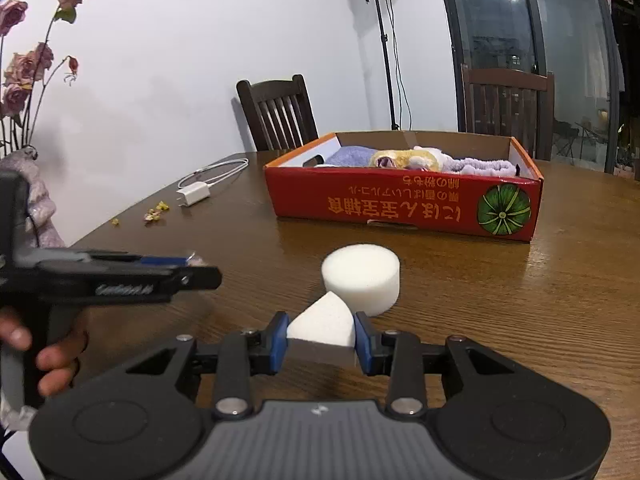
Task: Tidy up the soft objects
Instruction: 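Grasp the wrapped candy with the left gripper while the right gripper grasps the white foam wedge, then carry the candy and foam wedge into the box and open both grippers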
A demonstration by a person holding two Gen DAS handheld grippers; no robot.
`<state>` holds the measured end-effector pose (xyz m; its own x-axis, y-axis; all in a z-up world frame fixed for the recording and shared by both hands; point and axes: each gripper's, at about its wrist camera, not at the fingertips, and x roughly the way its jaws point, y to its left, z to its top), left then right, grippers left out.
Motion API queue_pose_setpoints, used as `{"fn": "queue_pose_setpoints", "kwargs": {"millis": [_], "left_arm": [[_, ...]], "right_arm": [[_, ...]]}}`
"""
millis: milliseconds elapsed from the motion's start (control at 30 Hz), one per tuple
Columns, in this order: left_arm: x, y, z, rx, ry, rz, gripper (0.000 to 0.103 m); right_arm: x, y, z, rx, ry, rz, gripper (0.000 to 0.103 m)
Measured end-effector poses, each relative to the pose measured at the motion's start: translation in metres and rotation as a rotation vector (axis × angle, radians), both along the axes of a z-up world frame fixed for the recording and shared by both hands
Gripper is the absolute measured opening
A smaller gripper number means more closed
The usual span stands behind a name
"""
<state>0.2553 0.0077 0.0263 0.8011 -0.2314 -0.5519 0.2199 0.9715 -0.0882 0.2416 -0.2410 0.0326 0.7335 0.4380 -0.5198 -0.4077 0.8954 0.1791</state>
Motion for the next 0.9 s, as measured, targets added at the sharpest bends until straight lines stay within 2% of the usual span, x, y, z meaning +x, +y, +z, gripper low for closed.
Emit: {"fn": "queue_pose_setpoints", "kwargs": {"millis": [133,267,400,500,567,633,767,900], "left_arm": [[-0.015,-0.003,0.009,-0.011,-0.023,-0.012,0.041],[-0.011,-0.003,0.022,-0.027,-0.056,-0.023,0.041],[0.017,-0.002,0.058,-0.009,-0.179,-0.079,0.041],[0.059,-0.004,0.083,0.026,-0.229,-0.103,0.041],[0.091,-0.002,0.091,0.009,-0.211,-0.099,0.041],[0.126,0.000,0.096,-0.010,-0.186,-0.086,0.041],[0.181,0.003,0.096,-0.028,-0.162,-0.059,0.041],[0.215,0.010,0.085,-0.060,-0.110,-0.047,0.041]], "right_arm": [[-0.012,0.003,0.008,0.005,-0.028,0.013,0.034],[-0.020,0.006,0.019,0.019,-0.077,0.033,0.034],[-0.003,0.003,0.042,0.037,-0.126,0.053,0.034],[0.032,-0.001,0.065,0.098,-0.141,0.055,0.035],[0.064,0.001,0.077,0.118,-0.167,0.034,0.036],[0.097,0.011,0.084,0.088,-0.189,-0.005,0.036],[0.160,0.034,0.083,0.054,-0.168,-0.017,0.036],[0.209,0.057,0.071,0.035,-0.134,-0.010,0.037]]}}
